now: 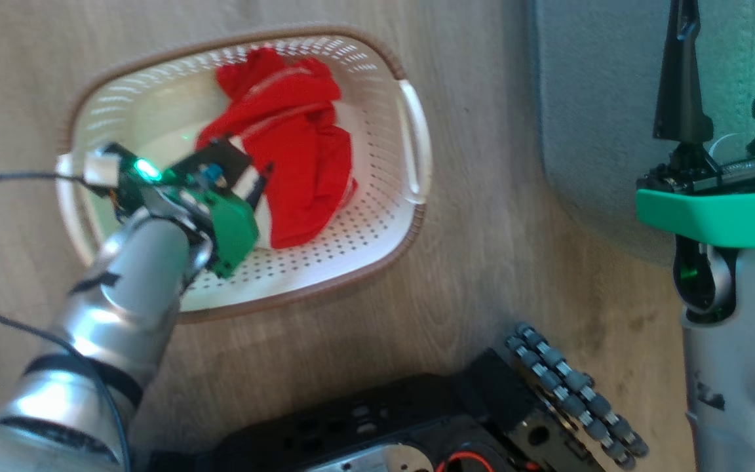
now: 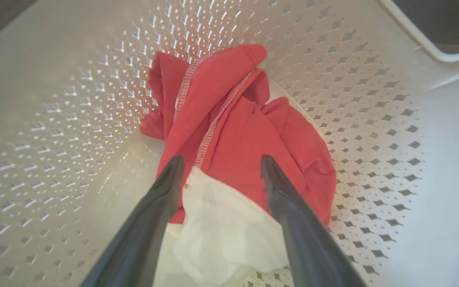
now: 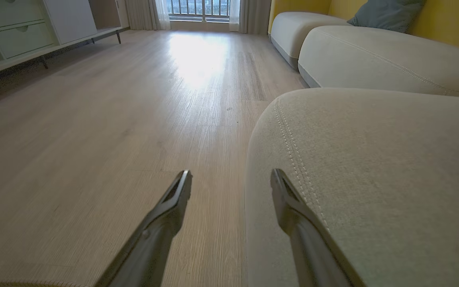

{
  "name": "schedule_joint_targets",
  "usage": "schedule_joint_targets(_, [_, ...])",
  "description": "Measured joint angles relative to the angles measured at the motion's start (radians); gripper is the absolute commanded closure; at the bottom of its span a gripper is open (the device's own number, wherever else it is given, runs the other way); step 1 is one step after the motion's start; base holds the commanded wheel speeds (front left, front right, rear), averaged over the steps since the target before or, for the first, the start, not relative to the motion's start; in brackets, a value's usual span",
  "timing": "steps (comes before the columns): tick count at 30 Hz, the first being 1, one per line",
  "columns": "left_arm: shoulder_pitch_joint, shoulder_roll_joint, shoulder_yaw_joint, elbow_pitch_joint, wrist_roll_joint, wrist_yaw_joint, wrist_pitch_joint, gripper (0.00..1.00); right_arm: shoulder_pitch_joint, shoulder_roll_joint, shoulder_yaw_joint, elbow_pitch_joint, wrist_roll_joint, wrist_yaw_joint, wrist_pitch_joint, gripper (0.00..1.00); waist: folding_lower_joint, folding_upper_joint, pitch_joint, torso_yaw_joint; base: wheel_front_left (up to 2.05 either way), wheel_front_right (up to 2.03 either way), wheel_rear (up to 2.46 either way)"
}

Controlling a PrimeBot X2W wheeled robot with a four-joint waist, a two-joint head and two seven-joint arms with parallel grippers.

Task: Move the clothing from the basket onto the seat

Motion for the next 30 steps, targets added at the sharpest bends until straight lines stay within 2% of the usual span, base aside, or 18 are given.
schedule_joint_targets(6, [-0.089,0.002,0.002,0.109,-0.001,0.005,0.0,0.0,0.023,0.001,-0.003,-0.011,0.026,0.0,0.0,0.0,-0.0001,0.0,0.058,-0.063,0.0,0.0,0.0])
schedule_joint_targets(12, [-0.146,-0.008,0.005,0.208,-0.022,0.01,0.02,0.0,0.067,0.003,-0.004,-0.027,0.034,0.0,0.0,0.0,-0.0002,0.0,0.086,-0.083,0.0,0.0,0.0])
schedule_joint_targets(18, [-0.183,-0.017,0.0,0.233,-0.027,0.01,0.038,0.0,0.098,0.007,-0.016,-0.036,0.044,0.0,0.0,0.0,-0.0002,0.0,0.099,-0.088,0.0,0.0,0.0])
schedule_joint_targets(30, [-0.199,-0.03,-0.033,0.251,-0.058,0.0,0.156,0.0,0.137,0.009,-0.011,-0.074,0.045,0.0,0.0,0.0,-0.0002,0.0001,0.123,-0.097,0.0,0.0,0.0])
